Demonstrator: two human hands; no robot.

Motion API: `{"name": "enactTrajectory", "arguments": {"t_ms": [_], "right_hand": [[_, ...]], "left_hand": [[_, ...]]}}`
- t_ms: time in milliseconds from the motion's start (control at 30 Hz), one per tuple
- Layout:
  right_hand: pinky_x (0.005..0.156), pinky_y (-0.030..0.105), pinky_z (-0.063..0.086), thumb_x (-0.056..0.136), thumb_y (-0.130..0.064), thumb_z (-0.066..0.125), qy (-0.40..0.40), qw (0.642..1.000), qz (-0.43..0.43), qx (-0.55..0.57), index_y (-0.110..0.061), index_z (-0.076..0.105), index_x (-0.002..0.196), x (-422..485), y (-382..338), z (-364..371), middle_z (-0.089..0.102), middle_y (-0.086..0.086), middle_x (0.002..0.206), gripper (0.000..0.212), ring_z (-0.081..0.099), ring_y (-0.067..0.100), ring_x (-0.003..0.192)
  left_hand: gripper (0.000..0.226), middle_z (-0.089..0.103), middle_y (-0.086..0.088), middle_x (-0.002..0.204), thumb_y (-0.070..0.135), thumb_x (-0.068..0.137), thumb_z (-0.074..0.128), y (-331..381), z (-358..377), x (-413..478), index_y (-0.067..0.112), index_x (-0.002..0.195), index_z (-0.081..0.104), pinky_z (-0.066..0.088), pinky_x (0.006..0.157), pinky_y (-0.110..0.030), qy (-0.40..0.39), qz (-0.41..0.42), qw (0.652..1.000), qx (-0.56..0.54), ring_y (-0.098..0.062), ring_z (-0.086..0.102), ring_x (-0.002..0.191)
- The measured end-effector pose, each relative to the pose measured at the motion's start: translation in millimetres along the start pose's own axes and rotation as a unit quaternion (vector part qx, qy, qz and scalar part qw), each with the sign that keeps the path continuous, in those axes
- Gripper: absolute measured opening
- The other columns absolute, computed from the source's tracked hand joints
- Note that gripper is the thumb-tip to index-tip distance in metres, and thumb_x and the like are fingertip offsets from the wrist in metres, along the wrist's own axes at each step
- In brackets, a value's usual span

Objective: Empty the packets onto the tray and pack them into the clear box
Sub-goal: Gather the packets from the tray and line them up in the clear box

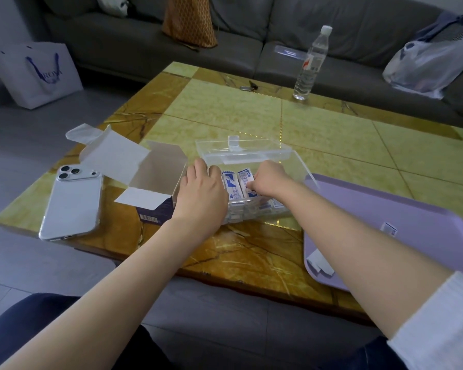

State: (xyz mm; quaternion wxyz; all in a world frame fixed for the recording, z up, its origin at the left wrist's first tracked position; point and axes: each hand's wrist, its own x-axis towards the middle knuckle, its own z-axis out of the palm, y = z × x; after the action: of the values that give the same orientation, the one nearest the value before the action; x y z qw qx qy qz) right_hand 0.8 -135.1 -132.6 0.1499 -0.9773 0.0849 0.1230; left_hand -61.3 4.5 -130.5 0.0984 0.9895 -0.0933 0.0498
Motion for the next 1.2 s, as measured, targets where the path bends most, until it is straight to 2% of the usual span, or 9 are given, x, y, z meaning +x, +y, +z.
{"name": "enactTrajectory", "arguments": {"t_ms": [233, 433, 533, 667, 800, 933, 1067, 1200], "right_hand": [[0.042, 0.023, 0.023, 0.090, -0.010, 0.055, 0.001, 1.000, -0.002, -0.007, -0.010, 0.035, 0.054, 2.1, -4.2, 3.1, 0.035, 0.004, 0.057, 0.041, 0.036, 0.013, 0.049], [0.044, 0.023, 0.028, 0.090, -0.009, 0.055, 0.019, 0.999, -0.007, -0.025, -0.009, 0.040, 0.058, -1.6, -3.3, 0.3, 0.043, 0.004, 0.061, 0.035, 0.042, 0.017, 0.055], [0.044, 0.023, 0.028, 0.090, -0.007, 0.055, 0.019, 0.999, -0.014, -0.027, -0.009, 0.038, 0.060, -4.0, -5.7, -1.9, 0.042, 0.004, 0.062, 0.035, 0.048, 0.023, 0.066], [0.045, 0.025, 0.031, 0.092, -0.003, 0.048, -0.007, 0.999, -0.027, -0.016, -0.009, 0.038, 0.060, -5.0, -7.4, -4.0, 0.043, 0.005, 0.063, 0.034, 0.044, 0.018, 0.056], [0.046, 0.025, 0.031, 0.092, -0.002, 0.045, -0.015, 0.999, -0.033, -0.017, -0.008, 0.042, 0.059, -7.8, -3.5, -9.1, 0.043, 0.005, 0.062, 0.034, 0.042, 0.017, 0.055], [0.046, 0.024, 0.031, 0.092, -0.001, 0.041, -0.032, 0.999, -0.034, -0.015, -0.007, 0.043, 0.061, -11.7, -5.8, -10.4, 0.044, 0.005, 0.063, 0.031, 0.045, 0.019, 0.060], [0.050, 0.025, 0.036, 0.093, -0.002, 0.043, -0.030, 0.999, -0.035, 0.015, -0.004, 0.049, 0.067, -8.7, -4.6, -8.8, 0.051, 0.007, 0.070, 0.027, 0.054, 0.025, 0.074], [0.057, 0.027, 0.037, 0.094, -0.005, 0.041, -0.024, 0.998, -0.054, 0.012, -0.010, 0.043, 0.058, -14.2, -0.4, -14.1, 0.045, 0.005, 0.062, 0.037, 0.048, 0.022, 0.062]], "left_hand": [[0.038, 0.029, -0.016, 0.132, 0.018, 0.097, 0.034, 0.1, -0.3, 1.5, 0.006, 0.134, 0.033, 0.027, 0.102, -0.032, -0.001, 0.001, 1.000, 0.000, -0.028, 0.035, 0.119], [0.040, 0.029, -0.016, 0.133, 0.019, 0.097, 0.035, -0.2, -0.2, 2.9, 0.006, 0.134, 0.032, 0.027, 0.104, -0.033, -0.001, 0.004, 1.000, -0.002, -0.029, 0.034, 0.121], [0.039, 0.029, -0.016, 0.132, 0.020, 0.097, 0.035, -0.2, 0.2, 3.7, 0.006, 0.133, 0.033, 0.028, 0.103, -0.033, -0.002, 0.003, 1.000, -0.003, -0.029, 0.034, 0.120], [0.037, 0.030, -0.016, 0.131, 0.018, 0.097, 0.036, 0.2, 1.2, 4.4, 0.006, 0.132, 0.034, 0.028, 0.102, -0.033, 0.002, 0.003, 1.000, -0.006, -0.029, 0.035, 0.119], [0.038, 0.030, -0.016, 0.131, 0.019, 0.097, 0.037, -0.1, 0.8, 4.1, 0.007, 0.132, 0.033, 0.028, 0.103, -0.033, 0.003, 0.003, 1.000, -0.013, -0.029, 0.035, 0.120], [0.037, 0.030, -0.016, 0.131, 0.018, 0.097, 0.037, 0.3, 1.2, 4.2, 0.007, 0.132, 0.033, 0.029, 0.102, -0.033, 0.006, 0.004, 1.000, -0.014, -0.029, 0.035, 0.119], [0.037, 0.029, -0.016, 0.131, 0.017, 0.097, 0.037, 0.6, 1.4, 4.4, 0.007, 0.132, 0.033, 0.029, 0.101, -0.033, 0.007, 0.003, 1.000, -0.013, -0.029, 0.035, 0.119], [0.037, 0.030, -0.016, 0.130, 0.018, 0.097, 0.037, 0.6, 1.3, 4.6, 0.007, 0.132, 0.033, 0.029, 0.101, -0.033, 0.005, 0.004, 1.000, -0.005, -0.029, 0.035, 0.119]]}}
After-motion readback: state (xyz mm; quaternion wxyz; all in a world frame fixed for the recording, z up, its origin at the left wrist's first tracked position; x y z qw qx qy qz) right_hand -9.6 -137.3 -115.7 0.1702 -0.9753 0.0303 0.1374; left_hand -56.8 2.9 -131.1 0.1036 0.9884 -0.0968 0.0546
